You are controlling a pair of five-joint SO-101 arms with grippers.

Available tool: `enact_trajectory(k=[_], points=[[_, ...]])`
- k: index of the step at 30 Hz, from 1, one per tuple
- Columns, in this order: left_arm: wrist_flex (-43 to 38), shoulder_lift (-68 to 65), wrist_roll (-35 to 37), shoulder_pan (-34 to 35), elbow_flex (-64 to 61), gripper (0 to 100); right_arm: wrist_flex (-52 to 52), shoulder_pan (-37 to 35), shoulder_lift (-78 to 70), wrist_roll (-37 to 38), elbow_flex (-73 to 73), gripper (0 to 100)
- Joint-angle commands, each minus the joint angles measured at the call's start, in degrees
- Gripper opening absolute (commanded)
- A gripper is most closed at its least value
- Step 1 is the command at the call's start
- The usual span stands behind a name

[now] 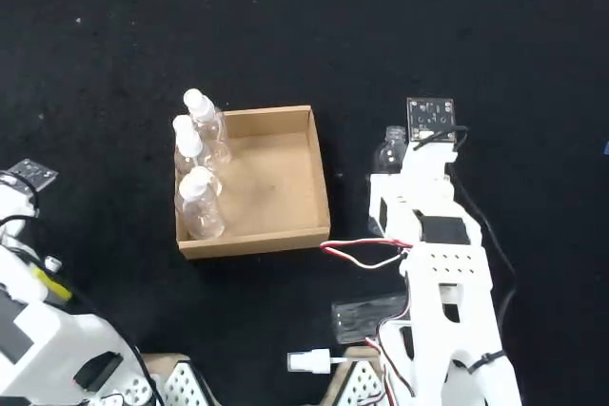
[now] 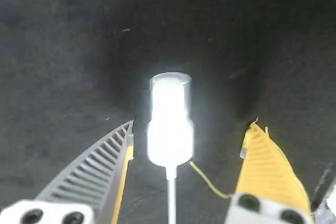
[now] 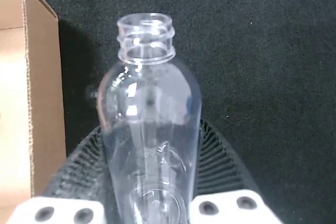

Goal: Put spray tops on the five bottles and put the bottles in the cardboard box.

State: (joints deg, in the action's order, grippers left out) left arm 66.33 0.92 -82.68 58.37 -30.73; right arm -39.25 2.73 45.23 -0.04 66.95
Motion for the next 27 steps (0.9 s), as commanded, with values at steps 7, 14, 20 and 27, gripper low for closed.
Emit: enact_trajectory(k=[7,14,20,27], points=[[-5.0,0.4,-3.3,-0.7,-4.0,30,1.1,-0.6,2.9,-0.1,-0.1,1.0],[-9.9,0.9,-3.7,0.1,-8.0,18,1.1,-0.7,2.9,-0.1,-0.1,1.0],[-9.8,1.8,-3.1,0.1,-8.0,10,1.1,-0.7,2.9,-0.1,-0.1,1.0],[-0.2,14.4,0.6,-1.5,-8.0,3,1.1,-0.8,2.9,-0.1,-0.1,1.0]])
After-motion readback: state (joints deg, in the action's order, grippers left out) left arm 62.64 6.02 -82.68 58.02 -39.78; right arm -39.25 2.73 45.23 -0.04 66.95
